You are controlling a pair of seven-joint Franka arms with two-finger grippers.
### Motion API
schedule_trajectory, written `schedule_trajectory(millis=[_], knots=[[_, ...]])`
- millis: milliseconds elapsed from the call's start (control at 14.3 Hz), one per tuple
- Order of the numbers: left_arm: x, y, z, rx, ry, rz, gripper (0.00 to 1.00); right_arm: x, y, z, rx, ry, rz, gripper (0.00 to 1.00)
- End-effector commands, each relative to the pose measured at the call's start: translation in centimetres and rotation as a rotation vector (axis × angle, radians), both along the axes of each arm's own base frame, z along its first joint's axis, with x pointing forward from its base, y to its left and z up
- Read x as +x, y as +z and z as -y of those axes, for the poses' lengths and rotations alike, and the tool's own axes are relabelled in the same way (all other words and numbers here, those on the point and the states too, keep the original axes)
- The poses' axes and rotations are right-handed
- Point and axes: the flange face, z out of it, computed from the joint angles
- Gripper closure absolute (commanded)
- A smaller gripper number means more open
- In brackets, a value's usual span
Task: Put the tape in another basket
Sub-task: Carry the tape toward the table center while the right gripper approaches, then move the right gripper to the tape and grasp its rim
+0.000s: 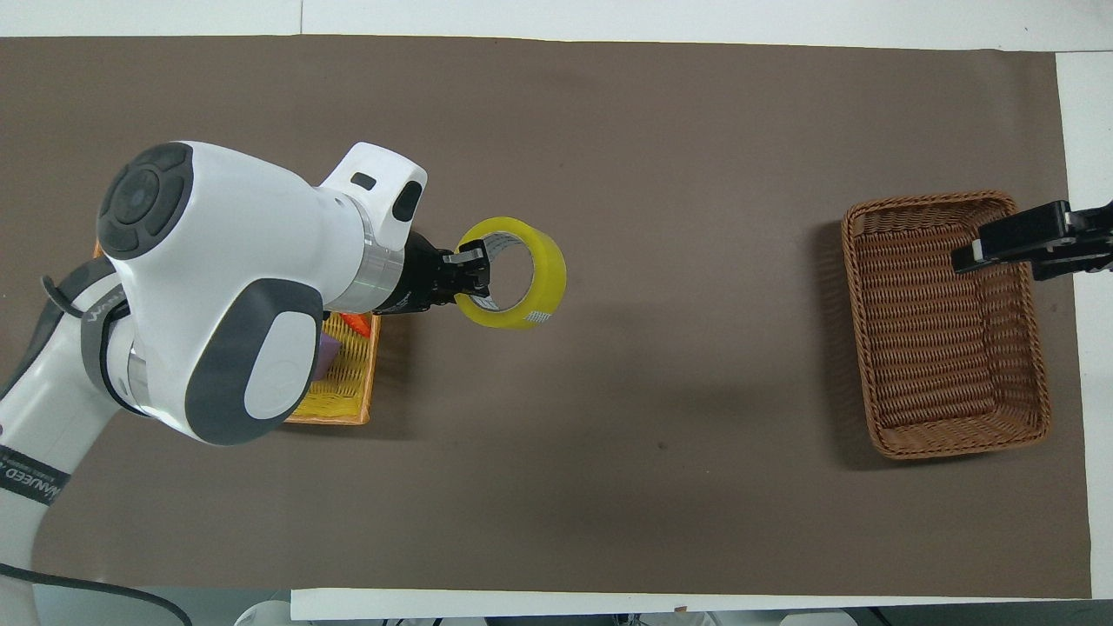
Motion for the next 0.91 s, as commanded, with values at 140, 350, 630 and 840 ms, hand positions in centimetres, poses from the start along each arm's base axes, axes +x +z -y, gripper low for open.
schedule_trajectory(millis=[140,350,630,840], knots=[[-0.2,1.0,0.1,-0.015,0.002,0.006,1.0,-1.0,-4.6,-3.0,0.397,-0.097,0.013,0.0],[-0.2,0.9,0.0,-0.011,0.005,0.002,1.0,0.2,-6.8,-7.5,0.58,-0.149,0.045,0.0],[-0.3,0.9,0.0,-0.012,0.004,0.004,1.0,2.1,-11.2,-13.0,0.682,-0.098,0.086,0.0],[-0.2,0.9,0.0,-0.013,0.009,0.006,1.0,2.3,-13.1,-16.1,0.703,-0.084,0.115,0.0]])
